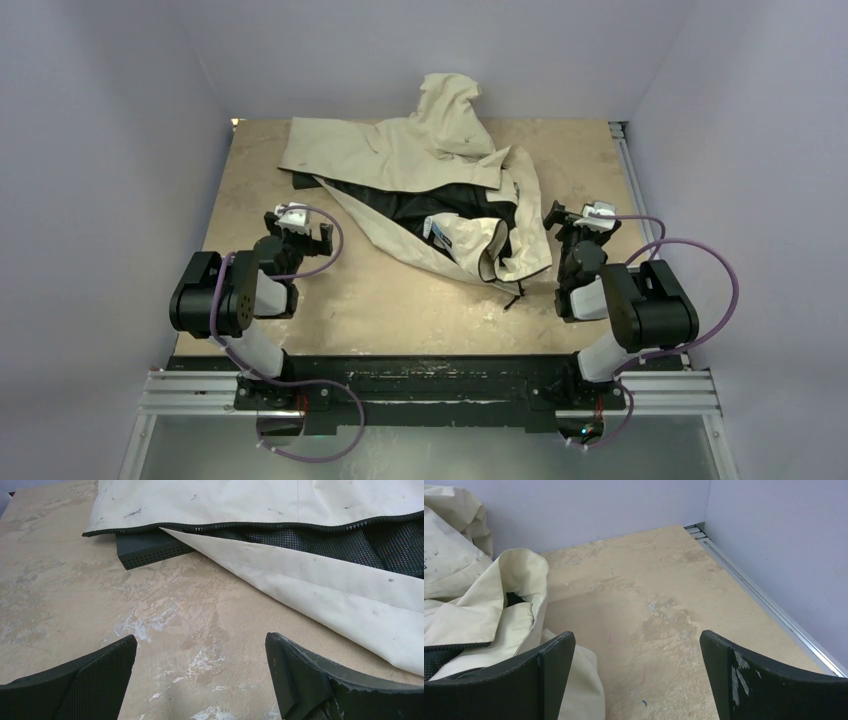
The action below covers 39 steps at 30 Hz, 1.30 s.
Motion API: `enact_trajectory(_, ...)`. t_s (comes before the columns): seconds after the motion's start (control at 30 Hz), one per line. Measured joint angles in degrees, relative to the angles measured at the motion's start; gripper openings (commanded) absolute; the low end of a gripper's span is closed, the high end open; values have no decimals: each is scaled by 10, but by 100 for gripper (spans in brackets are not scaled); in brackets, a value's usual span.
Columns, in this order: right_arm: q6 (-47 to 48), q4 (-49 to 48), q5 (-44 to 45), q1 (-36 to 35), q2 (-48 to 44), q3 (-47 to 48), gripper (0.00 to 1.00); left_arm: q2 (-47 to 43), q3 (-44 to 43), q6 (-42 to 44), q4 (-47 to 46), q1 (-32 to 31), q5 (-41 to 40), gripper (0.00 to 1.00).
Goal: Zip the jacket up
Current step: Flatten out the jacket at the center of the board.
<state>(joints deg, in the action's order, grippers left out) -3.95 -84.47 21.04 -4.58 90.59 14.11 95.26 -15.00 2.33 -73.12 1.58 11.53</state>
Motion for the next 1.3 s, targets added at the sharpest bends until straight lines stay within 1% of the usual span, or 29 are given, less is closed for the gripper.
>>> enact_trajectory(0.33, 0, 1, 1, 0, 0, 0, 99, 0, 0, 0, 0, 0, 0, 99)
enact_trajectory(0.4, 1, 19, 4, -2, -10, 2, 99, -2, -1, -2, 7, 1, 0, 99)
enact_trajectory(0.43, 2, 35, 9, -4, -19, 6, 99, -8, -5, -5, 27, 3, 2, 99)
enact_trajectory(0.47, -2, 80, 23, -8, -39, 19, 99, -20, -18, -11, 67, 7, 3, 99)
enact_trajectory(0.53, -23, 205, 39, -12, -90, 79, 99, -43, -76, -13, 174, 13, 5, 99)
enact_trajectory(0.63, -85, 359, 43, -12, -137, 200, 99, -51, -256, -2, 389, 19, 19, 99)
enact_trajectory(0.7, -148, 448, 31, -10, -164, 269, 99, -52, -370, 8, 505, 21, 40, 99)
enact_trajectory(0.8, -201, 535, -12, -9, -205, 301, 99, -59, -471, 25, 632, 22, 85, 99)
enact_trajectory(0.87, -224, 602, -33, -11, -236, 301, 99, -67, -509, 41, 706, 19, 116, 99)
enact_trajectory(0.97, -255, 702, -43, -26, -268, 298, 99, -67, -556, 87, 798, -5, 118, 99)
enact_trajectory(1.1, -294, 828, -38, -67, -310, 268, 99, -43, -607, 143, 861, -72, 110, 99)
enact_trajectory(1.2, -324, 913, -41, -91, -369, 220, 99, 4, -657, 179, 898, -122, 97, 99)
enact_trajectory(1.3, -351, 975, -42, -92, -419, 197, 99, 66, -703, 212, 917, -169, 71, 99)
